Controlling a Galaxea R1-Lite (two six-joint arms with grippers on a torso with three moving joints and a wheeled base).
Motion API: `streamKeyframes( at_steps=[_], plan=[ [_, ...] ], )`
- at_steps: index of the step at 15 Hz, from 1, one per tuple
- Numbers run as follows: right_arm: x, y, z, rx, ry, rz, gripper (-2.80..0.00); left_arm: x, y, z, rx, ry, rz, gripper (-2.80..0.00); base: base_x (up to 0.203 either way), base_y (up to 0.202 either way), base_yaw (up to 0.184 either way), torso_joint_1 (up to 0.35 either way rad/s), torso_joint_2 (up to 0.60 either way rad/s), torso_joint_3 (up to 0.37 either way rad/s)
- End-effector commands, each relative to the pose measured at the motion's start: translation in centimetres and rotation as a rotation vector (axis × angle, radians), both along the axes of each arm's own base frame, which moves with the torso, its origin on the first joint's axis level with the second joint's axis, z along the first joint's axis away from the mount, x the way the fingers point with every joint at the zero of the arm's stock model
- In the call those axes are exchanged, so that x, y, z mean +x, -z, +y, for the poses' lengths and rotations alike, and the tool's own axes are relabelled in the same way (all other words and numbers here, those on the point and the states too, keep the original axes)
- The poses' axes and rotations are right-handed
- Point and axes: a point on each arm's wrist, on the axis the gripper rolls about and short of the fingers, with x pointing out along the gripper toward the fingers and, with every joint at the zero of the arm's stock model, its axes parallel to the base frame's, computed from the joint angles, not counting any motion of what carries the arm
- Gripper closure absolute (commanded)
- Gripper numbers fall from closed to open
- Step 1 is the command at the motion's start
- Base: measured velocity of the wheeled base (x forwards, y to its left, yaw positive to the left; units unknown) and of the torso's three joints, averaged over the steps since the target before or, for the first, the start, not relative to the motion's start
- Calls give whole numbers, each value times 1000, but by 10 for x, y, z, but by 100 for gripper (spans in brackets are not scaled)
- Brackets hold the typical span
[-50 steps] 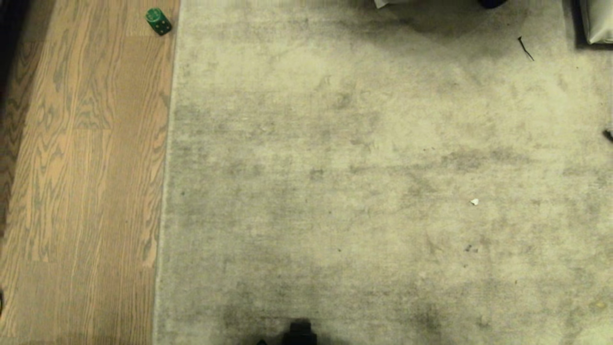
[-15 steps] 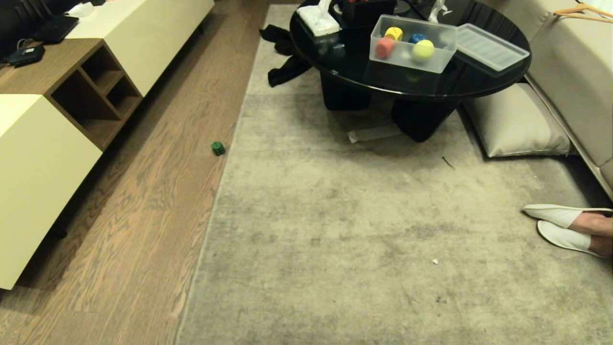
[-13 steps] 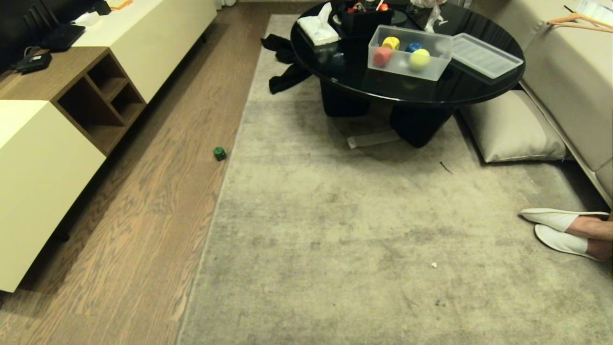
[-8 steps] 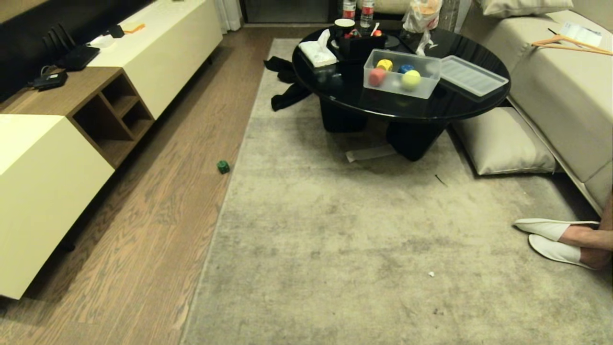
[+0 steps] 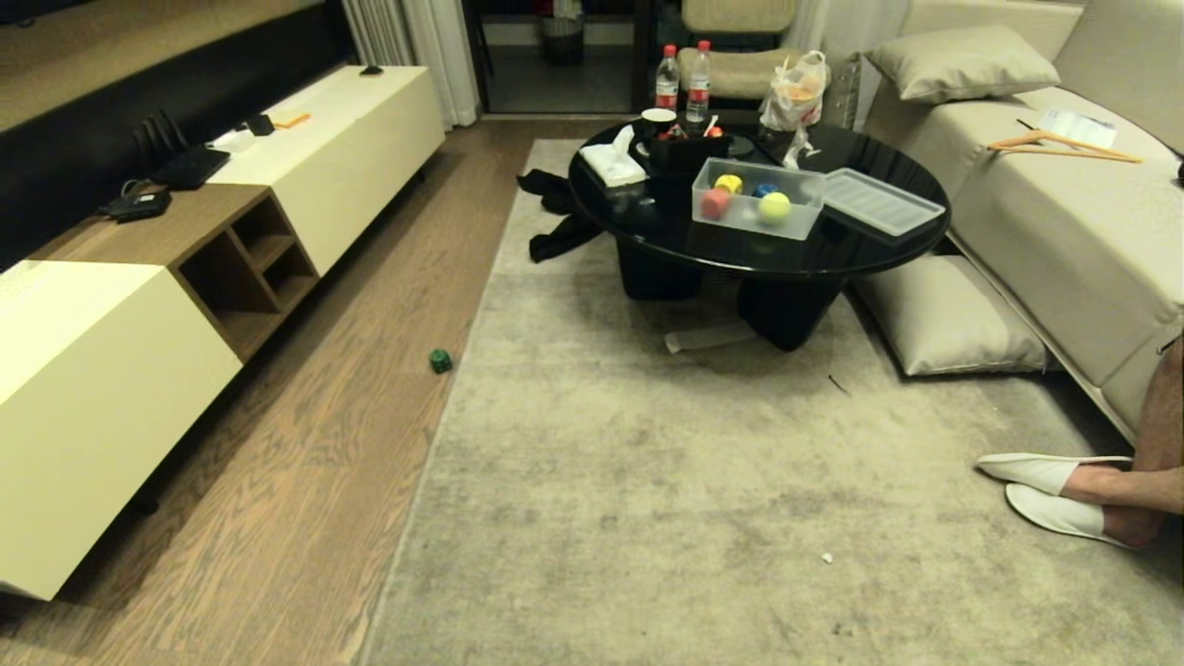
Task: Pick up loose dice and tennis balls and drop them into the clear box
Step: Put the ball in the box
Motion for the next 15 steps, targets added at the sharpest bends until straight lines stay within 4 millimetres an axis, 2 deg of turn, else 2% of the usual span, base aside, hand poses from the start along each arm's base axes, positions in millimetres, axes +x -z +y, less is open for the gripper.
streamKeyframes(
  at_steps=[1,15],
  plan=[
    [0,0,0,0,1,3,0,0,0,0,-1,1,1,0,0,0,0,-2,6,203],
    [0,0,0,0,0,4,0,0,0,0,2,-1,1,0,0,0,0,4,4,200]
  ],
)
